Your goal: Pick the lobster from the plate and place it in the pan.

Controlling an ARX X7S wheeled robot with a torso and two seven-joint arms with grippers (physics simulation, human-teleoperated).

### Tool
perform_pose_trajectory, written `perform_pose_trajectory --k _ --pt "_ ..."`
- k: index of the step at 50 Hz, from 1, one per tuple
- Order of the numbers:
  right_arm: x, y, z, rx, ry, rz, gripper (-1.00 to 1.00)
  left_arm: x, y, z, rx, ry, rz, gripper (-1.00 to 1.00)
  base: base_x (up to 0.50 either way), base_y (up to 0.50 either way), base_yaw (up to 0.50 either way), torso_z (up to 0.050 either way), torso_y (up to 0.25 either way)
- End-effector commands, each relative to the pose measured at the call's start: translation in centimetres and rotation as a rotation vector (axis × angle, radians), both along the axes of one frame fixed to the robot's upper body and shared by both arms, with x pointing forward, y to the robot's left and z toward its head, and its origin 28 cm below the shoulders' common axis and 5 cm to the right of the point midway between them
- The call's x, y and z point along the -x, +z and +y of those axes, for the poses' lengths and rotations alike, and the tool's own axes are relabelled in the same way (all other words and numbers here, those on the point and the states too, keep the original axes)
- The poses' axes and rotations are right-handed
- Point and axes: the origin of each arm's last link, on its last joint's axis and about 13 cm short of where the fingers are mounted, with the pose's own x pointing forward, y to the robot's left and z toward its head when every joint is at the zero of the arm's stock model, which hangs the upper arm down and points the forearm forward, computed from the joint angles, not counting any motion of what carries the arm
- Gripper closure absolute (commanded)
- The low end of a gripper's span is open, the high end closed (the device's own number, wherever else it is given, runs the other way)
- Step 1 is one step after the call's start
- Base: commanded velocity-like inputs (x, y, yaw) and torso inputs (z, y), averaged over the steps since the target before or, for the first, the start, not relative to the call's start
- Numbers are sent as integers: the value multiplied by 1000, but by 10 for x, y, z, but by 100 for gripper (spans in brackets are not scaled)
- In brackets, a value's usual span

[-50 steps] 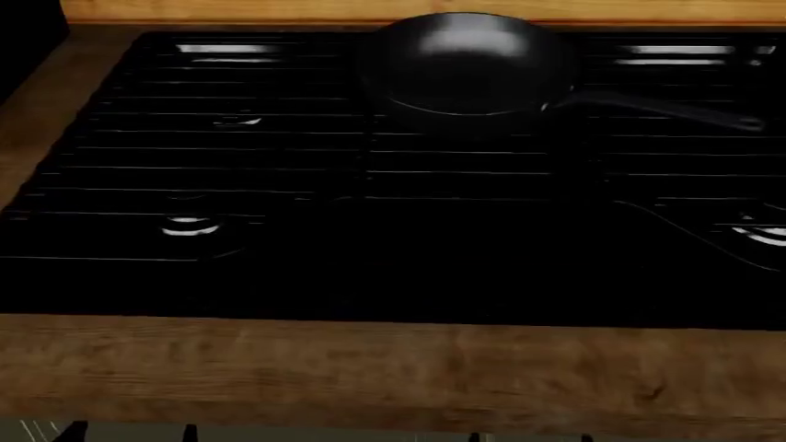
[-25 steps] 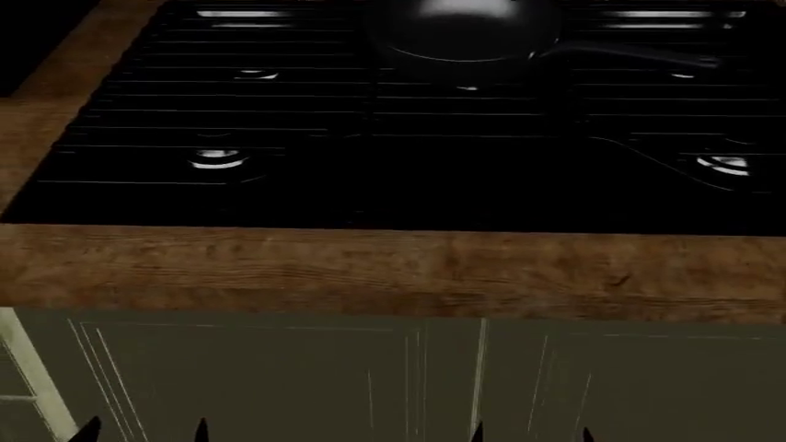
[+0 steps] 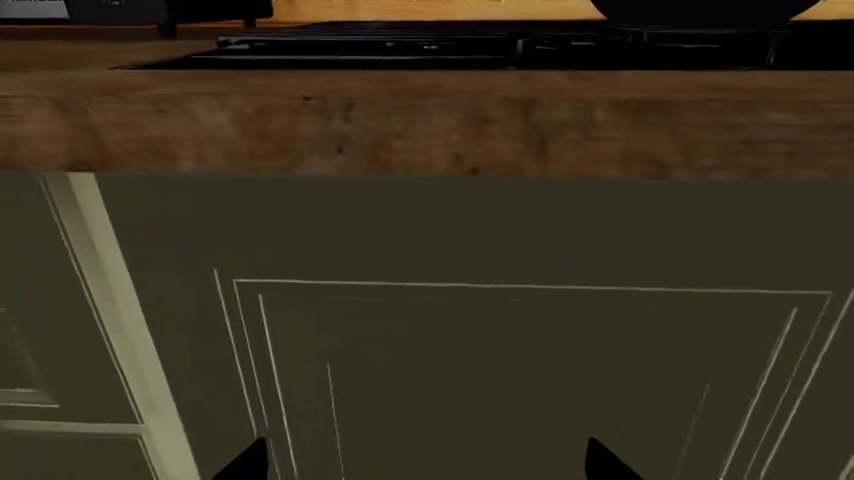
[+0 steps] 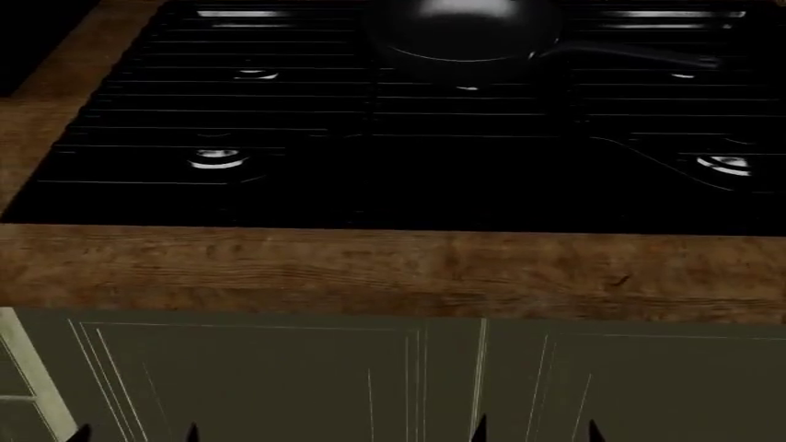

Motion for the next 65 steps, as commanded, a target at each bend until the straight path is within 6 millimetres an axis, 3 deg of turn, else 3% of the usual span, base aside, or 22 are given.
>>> perform_pose_trajectory --k 1,12,21,29,52,65 --pt "7 22 1 -9 4 -16 -100 3 12 4 22 22 -22 -100 0 0 0 0 0" --pt "15 52 -1 30 2 -36 -100 4 46 15 21 61 29 -100 -1 0 0 0 0" --pt "20 96 -9 51 -10 -114 -100 6 94 21 -3 47 -14 -100 0 0 0 0 0" --pt "19 113 -11 43 13 -132 -100 10 115 23 -11 42 -56 -100 0 0 0 0 0" --pt "19 155 -11 68 34 -187 -100 24 141 21 -18 4 -100 -100 0 0 0 0 0" --pt "22 163 -11 68 23 -217 -100 25 149 23 -17 11 -109 -100 0 0 0 0 0"
